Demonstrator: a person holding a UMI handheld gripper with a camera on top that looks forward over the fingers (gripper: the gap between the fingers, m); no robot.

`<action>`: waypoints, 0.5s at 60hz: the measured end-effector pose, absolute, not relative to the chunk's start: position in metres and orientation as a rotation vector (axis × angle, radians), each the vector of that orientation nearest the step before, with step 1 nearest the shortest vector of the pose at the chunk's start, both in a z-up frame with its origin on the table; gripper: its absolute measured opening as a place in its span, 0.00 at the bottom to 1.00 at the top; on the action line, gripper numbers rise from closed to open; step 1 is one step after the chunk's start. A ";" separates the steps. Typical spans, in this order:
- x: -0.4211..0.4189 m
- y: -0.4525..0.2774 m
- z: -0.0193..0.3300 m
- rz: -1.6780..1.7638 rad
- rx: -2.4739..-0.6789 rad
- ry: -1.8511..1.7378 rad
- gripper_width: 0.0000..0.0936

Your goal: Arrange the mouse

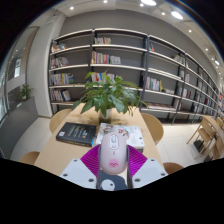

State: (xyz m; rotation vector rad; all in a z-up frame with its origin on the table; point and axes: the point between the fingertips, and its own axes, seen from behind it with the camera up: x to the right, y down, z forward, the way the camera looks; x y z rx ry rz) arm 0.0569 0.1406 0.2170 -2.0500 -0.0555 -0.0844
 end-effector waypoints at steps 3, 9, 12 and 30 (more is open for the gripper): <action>0.036 0.133 0.190 -0.066 -2.094 -0.064 0.38; 0.022 0.120 0.117 -0.065 -2.199 -0.052 0.38; 0.022 0.113 0.081 -0.074 -2.253 -0.043 0.38; 0.034 0.081 -0.010 -0.047 -2.373 0.055 0.41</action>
